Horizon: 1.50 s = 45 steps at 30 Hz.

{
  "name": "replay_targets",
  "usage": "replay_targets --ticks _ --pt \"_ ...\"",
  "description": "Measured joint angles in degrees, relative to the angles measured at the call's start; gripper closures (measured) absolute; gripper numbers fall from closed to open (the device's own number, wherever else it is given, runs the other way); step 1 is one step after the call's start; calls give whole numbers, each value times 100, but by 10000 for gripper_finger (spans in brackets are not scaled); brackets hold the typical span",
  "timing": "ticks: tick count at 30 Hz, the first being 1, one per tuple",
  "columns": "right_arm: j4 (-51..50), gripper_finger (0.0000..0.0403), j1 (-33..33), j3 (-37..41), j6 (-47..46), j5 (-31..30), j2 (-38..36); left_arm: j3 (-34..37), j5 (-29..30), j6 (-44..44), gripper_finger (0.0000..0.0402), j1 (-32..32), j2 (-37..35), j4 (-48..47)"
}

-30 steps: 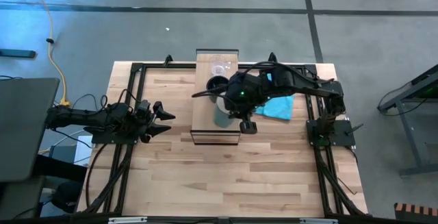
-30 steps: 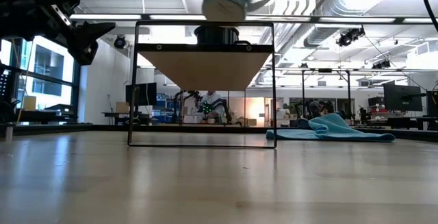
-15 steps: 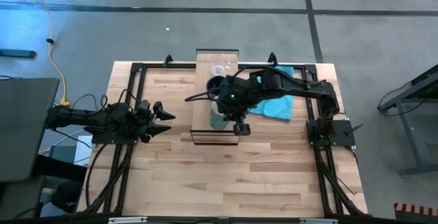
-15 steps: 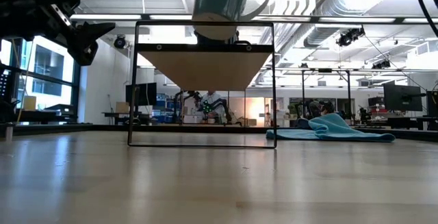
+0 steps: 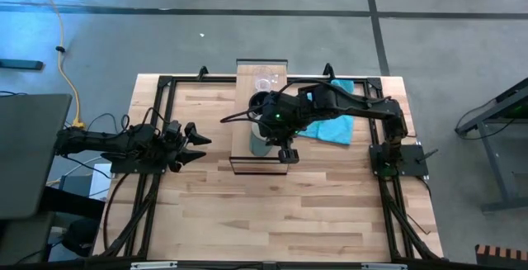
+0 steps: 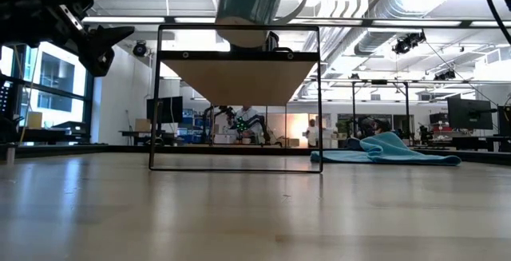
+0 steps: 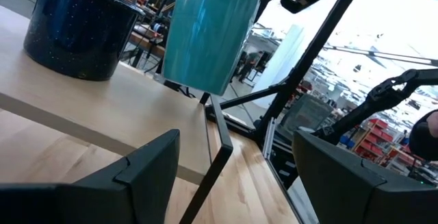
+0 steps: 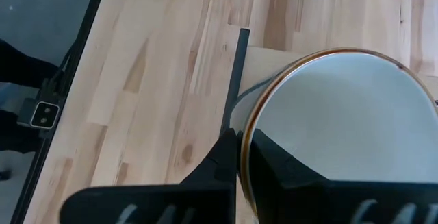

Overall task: Stack small to large cups/mugs on shelf
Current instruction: Put the blue mug on the shelf

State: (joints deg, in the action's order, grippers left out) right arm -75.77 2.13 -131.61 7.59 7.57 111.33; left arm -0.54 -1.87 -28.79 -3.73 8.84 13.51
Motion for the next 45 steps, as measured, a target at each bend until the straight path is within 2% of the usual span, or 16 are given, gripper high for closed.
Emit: replay_targets --ticks 21,45 --pt "-316 403 -24 2 -10 -104 291 0 0 -1 131 0 0 -36" --pt "-215 403 -23 2 -6 -128 372 0 0 41 131 0 2 -45"
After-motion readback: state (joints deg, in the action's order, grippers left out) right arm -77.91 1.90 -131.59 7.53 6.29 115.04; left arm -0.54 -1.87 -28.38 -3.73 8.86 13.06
